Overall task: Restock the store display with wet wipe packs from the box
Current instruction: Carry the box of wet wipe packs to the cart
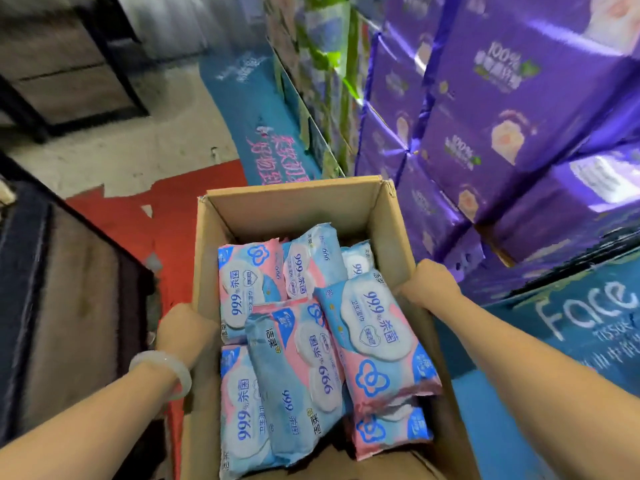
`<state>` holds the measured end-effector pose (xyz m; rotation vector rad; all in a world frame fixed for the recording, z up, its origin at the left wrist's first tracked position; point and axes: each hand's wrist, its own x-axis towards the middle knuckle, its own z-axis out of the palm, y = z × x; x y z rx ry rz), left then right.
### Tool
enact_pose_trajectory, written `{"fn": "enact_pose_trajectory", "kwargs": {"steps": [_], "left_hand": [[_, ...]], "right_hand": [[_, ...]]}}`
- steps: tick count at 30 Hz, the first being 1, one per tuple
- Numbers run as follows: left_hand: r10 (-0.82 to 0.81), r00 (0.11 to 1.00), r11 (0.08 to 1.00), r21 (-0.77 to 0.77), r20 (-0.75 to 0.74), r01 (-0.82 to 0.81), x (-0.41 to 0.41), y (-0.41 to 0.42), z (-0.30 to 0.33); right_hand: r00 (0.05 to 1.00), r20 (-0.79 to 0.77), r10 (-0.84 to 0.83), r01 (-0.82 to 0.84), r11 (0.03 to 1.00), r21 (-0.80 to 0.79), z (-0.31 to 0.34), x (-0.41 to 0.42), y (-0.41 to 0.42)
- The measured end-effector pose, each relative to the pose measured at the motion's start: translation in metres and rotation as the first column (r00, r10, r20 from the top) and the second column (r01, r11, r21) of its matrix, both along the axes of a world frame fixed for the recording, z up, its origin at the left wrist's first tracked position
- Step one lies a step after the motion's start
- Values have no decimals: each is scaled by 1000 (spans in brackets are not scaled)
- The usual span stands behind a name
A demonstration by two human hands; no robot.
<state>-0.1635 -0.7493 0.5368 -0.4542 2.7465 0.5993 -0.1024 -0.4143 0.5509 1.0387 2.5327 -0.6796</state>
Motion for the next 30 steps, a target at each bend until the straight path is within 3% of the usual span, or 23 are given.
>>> {"fn": "enact_pose_trajectory", "kwargs": {"steps": [8,16,24,30], "left_hand": [[132,991,991,23,-34,-131,-156,-2,1],[322,947,944,79,-18,-319,-315,15,6],[266,963,963,50,-47,-264,-526,8,-1],[200,974,980,20,-110,-199,-731,-4,13]], "right_hand": [[986,-43,159,-158,987,31,-15,-197,3],[941,8,337,-337,938,83,-3,-428,15],[924,-50,378,-376,925,50,-13,-652,4],[955,-91,282,-281,959,24,-3,-828,-2]]}}
